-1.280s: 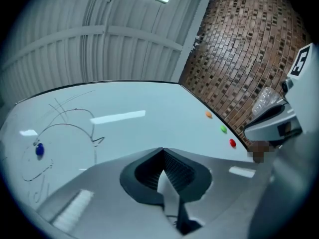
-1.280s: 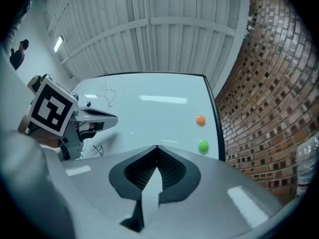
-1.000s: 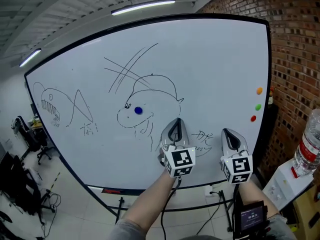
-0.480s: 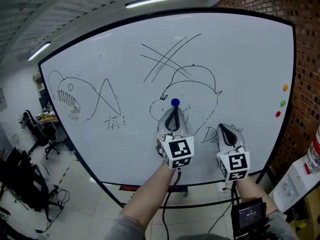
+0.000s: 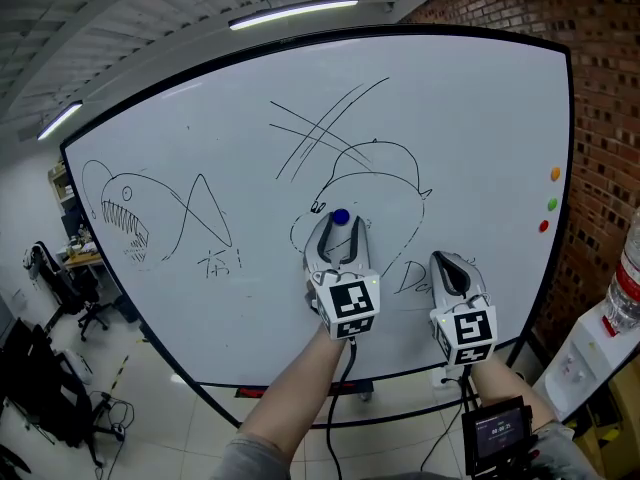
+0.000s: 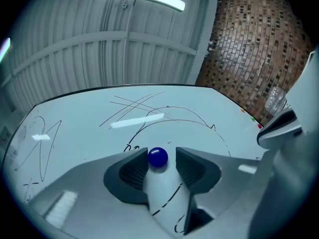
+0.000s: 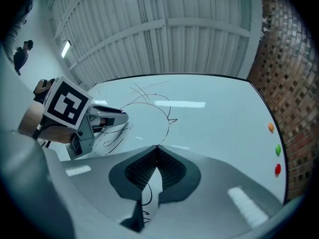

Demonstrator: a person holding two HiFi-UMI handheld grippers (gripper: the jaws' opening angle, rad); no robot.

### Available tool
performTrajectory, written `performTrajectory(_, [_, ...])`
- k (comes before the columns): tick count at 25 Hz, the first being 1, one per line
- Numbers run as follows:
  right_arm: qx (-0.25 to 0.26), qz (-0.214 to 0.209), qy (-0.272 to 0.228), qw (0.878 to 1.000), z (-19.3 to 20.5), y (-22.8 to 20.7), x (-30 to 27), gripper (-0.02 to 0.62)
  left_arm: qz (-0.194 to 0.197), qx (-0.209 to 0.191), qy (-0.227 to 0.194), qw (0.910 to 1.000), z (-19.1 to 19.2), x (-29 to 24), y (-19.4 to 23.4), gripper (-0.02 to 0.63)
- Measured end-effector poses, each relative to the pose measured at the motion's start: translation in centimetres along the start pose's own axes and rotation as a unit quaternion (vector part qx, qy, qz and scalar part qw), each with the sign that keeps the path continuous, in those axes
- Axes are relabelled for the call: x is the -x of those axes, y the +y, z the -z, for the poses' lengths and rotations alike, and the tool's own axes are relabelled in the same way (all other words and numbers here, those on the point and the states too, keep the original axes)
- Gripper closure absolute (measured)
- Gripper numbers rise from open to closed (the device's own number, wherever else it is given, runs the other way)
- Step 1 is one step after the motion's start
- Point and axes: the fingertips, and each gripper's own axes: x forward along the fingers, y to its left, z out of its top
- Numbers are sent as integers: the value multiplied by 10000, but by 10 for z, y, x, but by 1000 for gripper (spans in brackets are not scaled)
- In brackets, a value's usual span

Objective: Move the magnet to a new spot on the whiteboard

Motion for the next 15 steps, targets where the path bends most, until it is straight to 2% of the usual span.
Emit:
performTrajectory(3, [36,56,18,10000,0,-6,4,589,-163,-38,22,9999,2,-2,4,487])
performTrajectory(7, [78,161,43,9998,2,-20,10,589,-212,-14,40,9998,1,-2,5,494])
performTrajectory(12, [71,246,132,9996,9,-39,18,589,-148,29,174,9997,0,-2,-5,488])
performTrajectory(15, [79,303,158,9994,12,-54,26,589,32,-182,30,9998,-10,3,-32,488])
